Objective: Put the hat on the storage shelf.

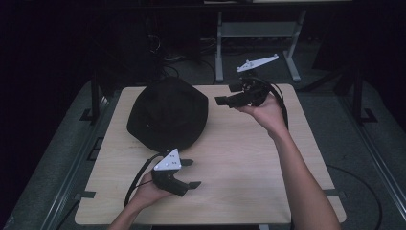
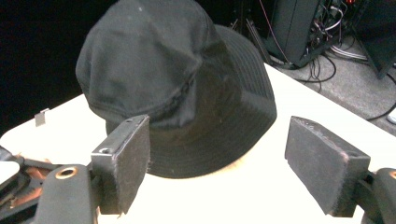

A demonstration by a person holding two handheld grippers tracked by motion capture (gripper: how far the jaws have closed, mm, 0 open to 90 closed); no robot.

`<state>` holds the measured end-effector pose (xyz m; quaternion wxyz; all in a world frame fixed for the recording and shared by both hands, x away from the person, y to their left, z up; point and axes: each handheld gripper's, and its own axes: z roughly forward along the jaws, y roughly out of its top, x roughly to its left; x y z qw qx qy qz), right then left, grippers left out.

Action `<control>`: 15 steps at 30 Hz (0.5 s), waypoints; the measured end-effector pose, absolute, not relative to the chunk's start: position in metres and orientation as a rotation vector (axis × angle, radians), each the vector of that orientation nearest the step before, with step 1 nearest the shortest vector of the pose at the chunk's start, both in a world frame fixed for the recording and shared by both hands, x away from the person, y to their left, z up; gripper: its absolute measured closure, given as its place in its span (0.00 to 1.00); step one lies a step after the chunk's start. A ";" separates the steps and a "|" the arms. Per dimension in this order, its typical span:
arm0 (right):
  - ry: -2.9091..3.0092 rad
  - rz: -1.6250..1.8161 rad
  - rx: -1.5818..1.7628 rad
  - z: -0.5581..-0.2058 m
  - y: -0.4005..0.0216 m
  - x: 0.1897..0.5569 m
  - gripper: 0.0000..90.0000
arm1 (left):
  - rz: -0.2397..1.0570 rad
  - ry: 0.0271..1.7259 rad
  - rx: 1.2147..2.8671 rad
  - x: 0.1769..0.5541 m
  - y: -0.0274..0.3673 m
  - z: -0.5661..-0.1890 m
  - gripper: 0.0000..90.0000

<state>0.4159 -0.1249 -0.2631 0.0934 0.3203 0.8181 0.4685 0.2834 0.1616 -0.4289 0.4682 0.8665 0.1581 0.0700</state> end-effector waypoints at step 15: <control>2.410 1.375 1.032 -0.285 -0.154 0.398 0.22 | 0.183 0.390 2.133 0.285 0.164 -0.430 0.23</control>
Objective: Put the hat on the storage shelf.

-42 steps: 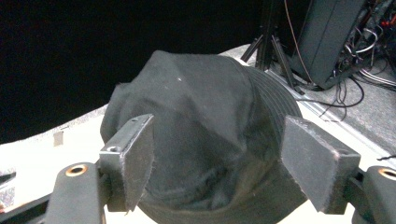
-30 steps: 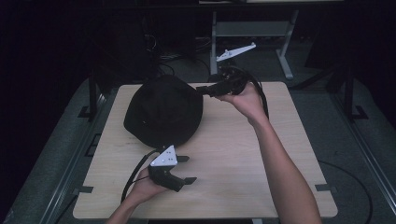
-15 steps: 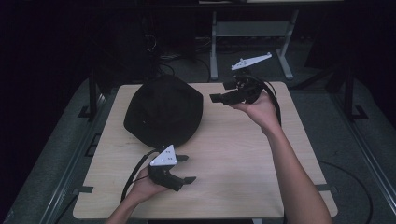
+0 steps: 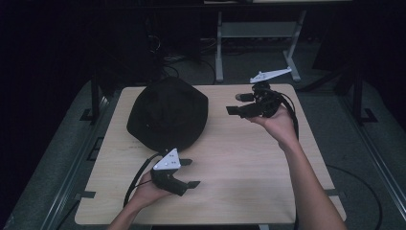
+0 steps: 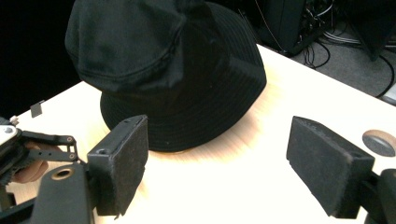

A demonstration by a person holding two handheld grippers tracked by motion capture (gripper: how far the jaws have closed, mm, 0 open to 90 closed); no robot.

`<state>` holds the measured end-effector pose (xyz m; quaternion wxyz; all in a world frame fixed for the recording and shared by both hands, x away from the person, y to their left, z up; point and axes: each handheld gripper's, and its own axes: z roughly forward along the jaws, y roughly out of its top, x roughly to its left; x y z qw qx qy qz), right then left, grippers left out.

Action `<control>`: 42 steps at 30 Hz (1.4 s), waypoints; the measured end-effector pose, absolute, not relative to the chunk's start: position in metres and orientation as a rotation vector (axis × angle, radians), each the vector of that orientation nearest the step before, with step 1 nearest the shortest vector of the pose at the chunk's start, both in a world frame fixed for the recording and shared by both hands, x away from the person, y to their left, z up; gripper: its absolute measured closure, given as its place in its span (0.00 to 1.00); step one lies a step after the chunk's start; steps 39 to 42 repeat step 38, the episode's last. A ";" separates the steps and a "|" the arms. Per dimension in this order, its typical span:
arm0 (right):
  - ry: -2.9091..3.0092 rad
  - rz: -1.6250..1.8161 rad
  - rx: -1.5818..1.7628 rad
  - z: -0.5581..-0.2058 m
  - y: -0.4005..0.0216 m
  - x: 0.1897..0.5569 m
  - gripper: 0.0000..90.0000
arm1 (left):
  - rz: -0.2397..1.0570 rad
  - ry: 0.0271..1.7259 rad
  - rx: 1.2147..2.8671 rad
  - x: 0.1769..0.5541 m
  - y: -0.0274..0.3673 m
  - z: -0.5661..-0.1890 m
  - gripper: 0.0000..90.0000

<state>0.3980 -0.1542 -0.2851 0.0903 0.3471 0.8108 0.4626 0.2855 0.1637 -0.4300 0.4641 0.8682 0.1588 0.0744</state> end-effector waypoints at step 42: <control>2.334 1.323 1.203 -0.341 -0.221 0.327 0.18 | 0.193 0.426 2.141 0.286 0.171 -0.433 0.22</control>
